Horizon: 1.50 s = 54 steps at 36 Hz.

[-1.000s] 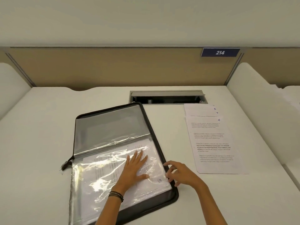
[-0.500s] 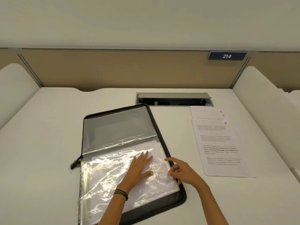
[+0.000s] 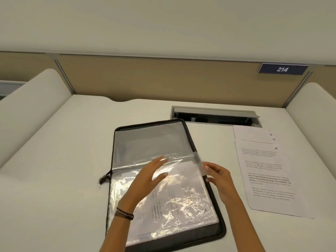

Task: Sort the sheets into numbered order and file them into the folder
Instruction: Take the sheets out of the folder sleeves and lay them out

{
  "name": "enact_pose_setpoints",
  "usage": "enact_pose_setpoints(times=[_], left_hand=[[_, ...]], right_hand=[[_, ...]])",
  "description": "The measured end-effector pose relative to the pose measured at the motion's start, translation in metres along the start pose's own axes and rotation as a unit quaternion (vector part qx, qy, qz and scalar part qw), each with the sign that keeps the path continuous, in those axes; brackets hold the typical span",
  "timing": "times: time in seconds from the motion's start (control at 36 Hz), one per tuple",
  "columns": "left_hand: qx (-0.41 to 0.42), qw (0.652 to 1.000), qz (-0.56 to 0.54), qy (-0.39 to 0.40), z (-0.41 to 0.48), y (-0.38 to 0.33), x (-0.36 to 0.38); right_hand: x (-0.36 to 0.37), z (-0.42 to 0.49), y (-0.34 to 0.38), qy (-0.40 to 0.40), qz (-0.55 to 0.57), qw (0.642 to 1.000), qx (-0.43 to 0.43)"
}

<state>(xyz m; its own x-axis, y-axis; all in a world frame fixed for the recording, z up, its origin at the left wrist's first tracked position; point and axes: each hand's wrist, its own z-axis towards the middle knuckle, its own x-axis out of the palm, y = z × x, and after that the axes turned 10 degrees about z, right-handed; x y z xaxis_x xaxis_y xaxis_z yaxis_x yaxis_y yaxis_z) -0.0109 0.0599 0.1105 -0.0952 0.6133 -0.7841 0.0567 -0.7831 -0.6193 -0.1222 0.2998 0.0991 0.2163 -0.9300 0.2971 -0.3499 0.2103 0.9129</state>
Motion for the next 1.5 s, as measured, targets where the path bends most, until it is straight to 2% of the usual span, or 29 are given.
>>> enact_pose_setpoints(times=[0.17,0.33,0.44,0.61,0.75,1.0,1.25,1.42,1.5], left_hand=[[0.053,0.998,0.016,-0.032,-0.003,-0.018,-0.024],[0.089,0.994,-0.043,-0.042,-0.004,-0.034,-0.033],[0.071,0.993,-0.097,-0.016,-0.003,-0.035,-0.028],[0.034,0.996,-0.047,0.073,0.003,-0.015,-0.012],[-0.004,0.998,0.053,0.034,0.009,0.011,0.002],[-0.049,0.997,0.061,-0.017,0.026,0.048,0.012],[-0.052,0.995,0.074,-0.040,0.038,0.069,0.028],[-0.067,0.994,0.080,0.021,0.038,0.068,0.040],[-0.049,0.995,0.071,0.048,0.035,0.066,0.049]], right_hand=[[0.014,0.010,0.003,-0.008,0.064,0.997,-0.039],[0.033,0.021,0.007,0.011,0.133,0.989,-0.056],[0.044,0.028,0.010,0.018,0.154,0.986,-0.057],[0.053,0.038,0.009,0.031,0.173,0.983,-0.049],[0.058,0.041,0.013,0.055,0.176,0.982,-0.043],[0.060,0.050,0.014,0.048,0.182,0.982,-0.037],[0.050,0.043,0.001,0.057,0.108,0.993,-0.008],[0.039,0.032,-0.008,0.027,0.019,0.999,-0.016],[0.031,0.027,-0.015,0.003,-0.038,0.999,-0.012]])
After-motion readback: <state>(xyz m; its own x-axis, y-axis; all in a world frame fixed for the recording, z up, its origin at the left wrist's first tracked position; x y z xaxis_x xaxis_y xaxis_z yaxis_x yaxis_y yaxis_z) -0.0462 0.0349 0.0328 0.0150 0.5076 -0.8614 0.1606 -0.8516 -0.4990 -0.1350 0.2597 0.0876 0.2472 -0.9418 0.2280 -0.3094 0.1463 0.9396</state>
